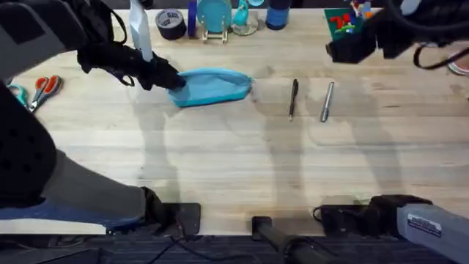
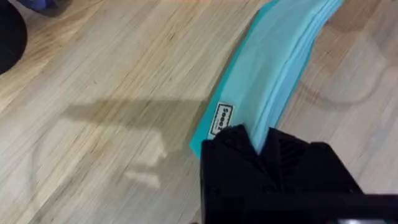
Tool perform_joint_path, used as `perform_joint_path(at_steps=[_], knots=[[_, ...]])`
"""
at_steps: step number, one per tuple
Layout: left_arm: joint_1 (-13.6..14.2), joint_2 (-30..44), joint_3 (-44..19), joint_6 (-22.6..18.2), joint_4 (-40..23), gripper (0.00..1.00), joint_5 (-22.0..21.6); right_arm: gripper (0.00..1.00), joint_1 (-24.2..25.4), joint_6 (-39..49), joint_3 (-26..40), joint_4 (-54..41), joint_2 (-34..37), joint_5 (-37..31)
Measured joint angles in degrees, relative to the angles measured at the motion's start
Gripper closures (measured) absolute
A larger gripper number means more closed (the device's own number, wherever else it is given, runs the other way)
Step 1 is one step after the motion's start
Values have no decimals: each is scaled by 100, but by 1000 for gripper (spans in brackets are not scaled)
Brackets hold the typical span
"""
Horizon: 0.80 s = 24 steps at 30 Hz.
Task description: Unzip the bag, pick up the pens from the table one at a time and place them inside, then zip the bag closed.
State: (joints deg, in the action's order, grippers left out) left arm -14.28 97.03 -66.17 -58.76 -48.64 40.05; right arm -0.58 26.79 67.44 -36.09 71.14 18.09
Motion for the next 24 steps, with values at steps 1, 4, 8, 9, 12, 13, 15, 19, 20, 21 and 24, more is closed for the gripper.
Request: perform_joint_path(at_steps=[1, 4, 8, 9, 12, 13, 15, 19, 20, 21, 24], knots=[[0, 0, 0, 0, 0, 959, -2, 5, 0, 117, 0, 140, 25, 81], [0, 0, 0, 0, 0, 959, 0, 5, 0, 819, 2, 274, 104, 618], [0, 0, 0, 0, 0, 959, 0, 5, 0, 1793, 2, 269, 218, 1516], [0, 0, 0, 0, 0, 959, 0, 5, 0, 1983, 2, 256, 261, 1695], [0, 0, 0, 0, 0, 959, 0, 5, 0, 2385, 2, 167, 450, 2070], [0, 0, 0, 0, 2, 959, 0, 5, 0, 2476, 2, 147, 540, 2172], [0, 0, 0, 0, 2, 959, -1, 6, 0, 2611, 2, 132, 750, 2397], [0, 0, 0, 0, 2, 959, 0, 6, 0, 2904, 2, 132, 1203, 2941], [0, 0, 0, 0, 2, 959, 0, 6, 0, 2984, 2, 132, 1292, 3073], [0, 0, 0, 0, 2, 959, 0, 6, 0, 3074, 2, 135, 1388, 3219], [0, 0, 0, 0, 2, 959, 0, 6, 0, 3258, 2, 134, 1593, 3519]])
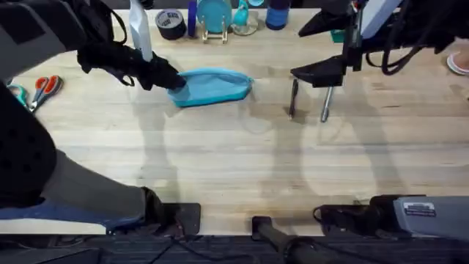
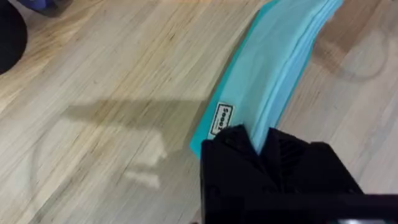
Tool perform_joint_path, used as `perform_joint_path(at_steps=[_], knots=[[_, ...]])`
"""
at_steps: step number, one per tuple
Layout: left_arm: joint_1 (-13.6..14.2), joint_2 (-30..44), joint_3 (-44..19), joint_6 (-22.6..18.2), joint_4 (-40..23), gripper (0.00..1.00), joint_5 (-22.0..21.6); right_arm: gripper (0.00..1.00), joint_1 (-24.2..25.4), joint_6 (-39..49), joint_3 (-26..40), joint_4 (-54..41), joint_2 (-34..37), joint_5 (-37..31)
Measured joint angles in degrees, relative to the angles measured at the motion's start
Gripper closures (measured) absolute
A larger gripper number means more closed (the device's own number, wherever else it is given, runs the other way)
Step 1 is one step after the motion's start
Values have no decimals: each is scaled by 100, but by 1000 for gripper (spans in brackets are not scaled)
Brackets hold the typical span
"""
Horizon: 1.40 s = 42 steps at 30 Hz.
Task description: Unzip the bag, pick up the pens from the table one at a time and place them inside, then zip the bag closed.
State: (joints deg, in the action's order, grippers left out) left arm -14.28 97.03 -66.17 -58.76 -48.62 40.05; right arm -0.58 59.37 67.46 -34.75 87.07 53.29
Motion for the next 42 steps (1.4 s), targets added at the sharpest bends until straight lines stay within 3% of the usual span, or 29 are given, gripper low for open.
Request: perform_joint_path(at_steps=[8, 31, 42], knots=[[0, 0, 0, 0, 0, 959, -1, 6, 0, 177, 0, 25, 366, 252], [0, 0, 0, 0, 0, 959, -2, 5, 0, 204, 0, 42, 376, 311], [0, 0, 0, 0, 1, 959, -2, 5, -107, 201, 0, -13, 376, -154]])
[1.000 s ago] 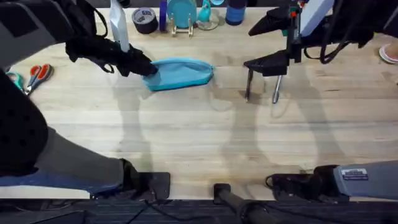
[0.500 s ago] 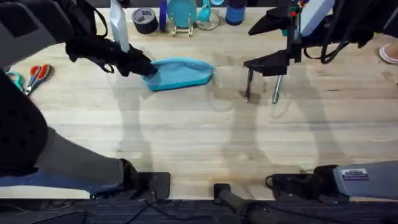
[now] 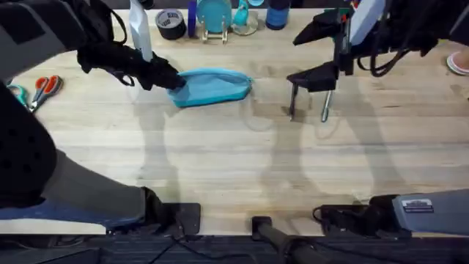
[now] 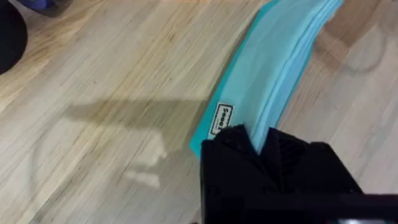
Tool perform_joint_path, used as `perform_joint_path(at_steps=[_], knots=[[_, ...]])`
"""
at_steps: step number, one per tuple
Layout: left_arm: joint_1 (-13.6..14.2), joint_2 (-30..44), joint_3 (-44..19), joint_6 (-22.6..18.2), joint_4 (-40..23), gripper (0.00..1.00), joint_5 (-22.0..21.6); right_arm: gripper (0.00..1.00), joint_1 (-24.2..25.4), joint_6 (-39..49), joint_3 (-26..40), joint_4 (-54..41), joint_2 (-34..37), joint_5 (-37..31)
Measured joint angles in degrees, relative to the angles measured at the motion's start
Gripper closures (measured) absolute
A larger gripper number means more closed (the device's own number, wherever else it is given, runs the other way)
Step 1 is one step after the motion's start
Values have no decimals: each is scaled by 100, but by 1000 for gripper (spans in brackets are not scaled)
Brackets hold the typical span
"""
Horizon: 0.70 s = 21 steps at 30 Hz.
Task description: Unzip the bag, pick up the pens from the table one at a time and place them inside, then zip the bag closed.
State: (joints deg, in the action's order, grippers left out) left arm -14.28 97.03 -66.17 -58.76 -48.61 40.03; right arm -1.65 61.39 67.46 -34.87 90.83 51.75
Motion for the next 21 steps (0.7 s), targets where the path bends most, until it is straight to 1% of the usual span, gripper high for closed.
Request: perform_joint_path(at_steps=[3, 4, 9, 10, 13, 16, 18, 21], knots=[[0, 0, 0, 0, -1, 959, 0, 5, -173, 0, 0, 0, 22, -179], [0, 0, 0, 0, -1, 959, 2, 5, -339, 0, 3, 14, 151, -286], [0, 0, 0, 0, 0, 959, 0, 5, -552, 0, 7, 75, 600, -376], [0, 0, 0, 0, 0, 959, 0, 6, -651, 0, 7, 155, 863, -418], [0, 0, 0, 0, -1, 959, 2, 5, -748, 0, 7, 292, 1081, -424], [0, 0, 0, 0, -1, 959, 0, 6, -857, -2, 7, 597, 1226, -433], [0, 0, 0, 0, -1, 959, 0, 5, -1131, 2, 13, 1248, 1440, -442], [0, 0, 0, 0, -1, 959, 0, 5, -1228, 0, 15, 1443, 1580, -442]])
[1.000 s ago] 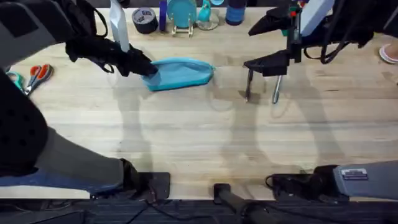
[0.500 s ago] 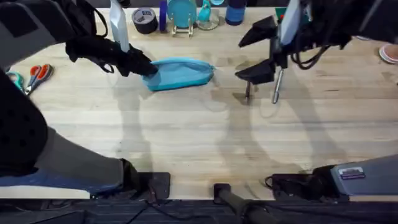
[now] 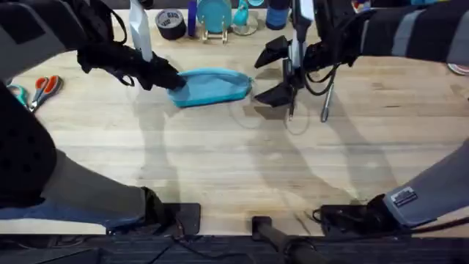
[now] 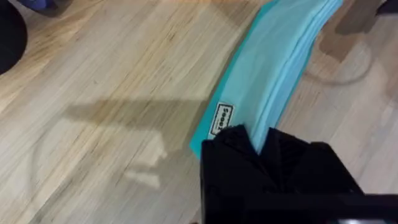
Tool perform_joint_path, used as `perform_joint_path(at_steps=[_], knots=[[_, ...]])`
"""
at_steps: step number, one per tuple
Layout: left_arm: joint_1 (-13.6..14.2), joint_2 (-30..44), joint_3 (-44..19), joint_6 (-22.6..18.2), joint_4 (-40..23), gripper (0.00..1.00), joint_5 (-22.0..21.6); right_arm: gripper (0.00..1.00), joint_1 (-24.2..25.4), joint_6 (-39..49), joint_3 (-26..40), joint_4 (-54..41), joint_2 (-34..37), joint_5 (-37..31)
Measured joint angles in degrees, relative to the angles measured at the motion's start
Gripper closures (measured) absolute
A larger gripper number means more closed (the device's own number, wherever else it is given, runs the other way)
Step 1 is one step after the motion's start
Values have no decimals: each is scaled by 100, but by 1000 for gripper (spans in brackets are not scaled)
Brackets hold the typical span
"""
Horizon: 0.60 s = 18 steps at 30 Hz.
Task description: Unzip the bag, pick up the pens from the table one at a time and place them inside, then zip the bag closed.
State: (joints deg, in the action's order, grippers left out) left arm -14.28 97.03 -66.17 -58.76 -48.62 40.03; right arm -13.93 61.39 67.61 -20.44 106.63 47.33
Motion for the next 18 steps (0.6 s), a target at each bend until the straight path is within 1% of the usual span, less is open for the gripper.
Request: perform_joint_path(at_steps=[2, 8, 9, 10, 12, 14, 15, 18], knots=[[0, 0, 0, 0, 0, 959, 0, 5, -84, 0, 0, 166, 116, -1], [0, 0, 0, 0, 0, 959, 0, 9, -95, 0, 7, 546, 236, 0], [0, 0, 0, 0, 0, 959, 0, 33, -94, 2, 7, 543, 260, -2], [0, 0, 0, 0, 2, 959, 0, 99, -97, 1, 7, 593, 328, -2], [0, 0, 0, 0, 2, 959, 0, 69, -101, 0, 7, 665, 339, -2], [0, 0, 0, 0, 0, 959, 0, 63, -118, 3, 8, 705, 366, -2], [0, 0, 0, 0, 2, 959, 0, 73, -130, 7, 9, 719, 387, 0], [0, 0, 0, 0, 2, 959, 0, 164, -173, 15, 9, 740, 455, -2]])
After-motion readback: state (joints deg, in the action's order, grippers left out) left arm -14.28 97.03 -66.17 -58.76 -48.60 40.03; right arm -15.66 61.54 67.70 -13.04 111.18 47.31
